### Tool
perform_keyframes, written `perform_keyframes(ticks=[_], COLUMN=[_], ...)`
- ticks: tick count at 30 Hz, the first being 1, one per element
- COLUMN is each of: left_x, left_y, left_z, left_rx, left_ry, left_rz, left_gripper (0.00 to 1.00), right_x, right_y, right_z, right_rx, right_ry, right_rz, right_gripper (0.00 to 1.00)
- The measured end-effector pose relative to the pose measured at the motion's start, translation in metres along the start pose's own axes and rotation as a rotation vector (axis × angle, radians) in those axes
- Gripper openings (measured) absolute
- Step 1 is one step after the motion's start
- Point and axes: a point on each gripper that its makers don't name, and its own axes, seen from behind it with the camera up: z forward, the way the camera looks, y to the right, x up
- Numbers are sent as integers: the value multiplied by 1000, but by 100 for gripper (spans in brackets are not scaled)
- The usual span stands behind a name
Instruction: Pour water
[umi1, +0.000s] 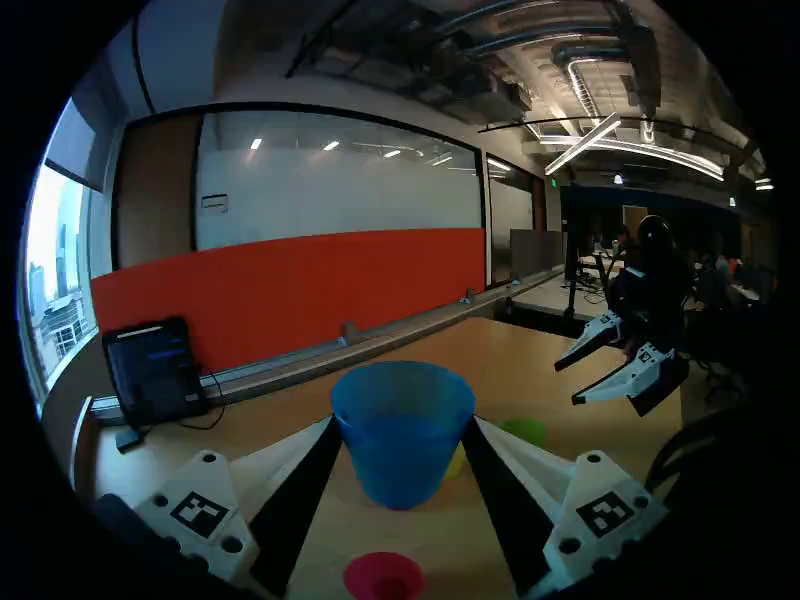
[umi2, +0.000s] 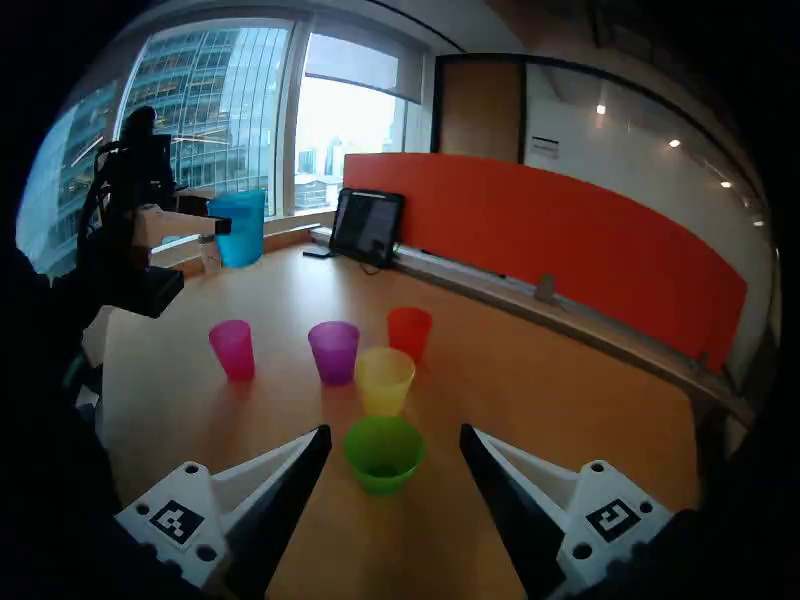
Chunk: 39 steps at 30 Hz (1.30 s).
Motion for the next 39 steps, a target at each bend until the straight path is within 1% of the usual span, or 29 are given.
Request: perform_keyframes(ticks=[3, 15, 22, 32, 39], left_x=[6, 19, 23, 26, 25], left_y=[-7, -23, -28, -36, -38], left_z=[-5, -13, -15, -16, -20], left_rx=[14, 39, 50, 64, 71], left_ry=[16, 58, 68, 77, 74], left_rz=[1, -11, 8, 23, 33], left_gripper=[84, 84, 84, 84, 84], right_x=[-2, -14, -30, -63, -73], right_y=[0, -3, -6, -9, -11], right_z=[3, 16, 23, 41, 59], right_rx=[3, 23, 40, 52, 58], right_ry=[-3, -28, -65, -139, -163], right_rz=[0, -15, -19, -36, -16], right_gripper=[100, 100, 100, 100, 100])
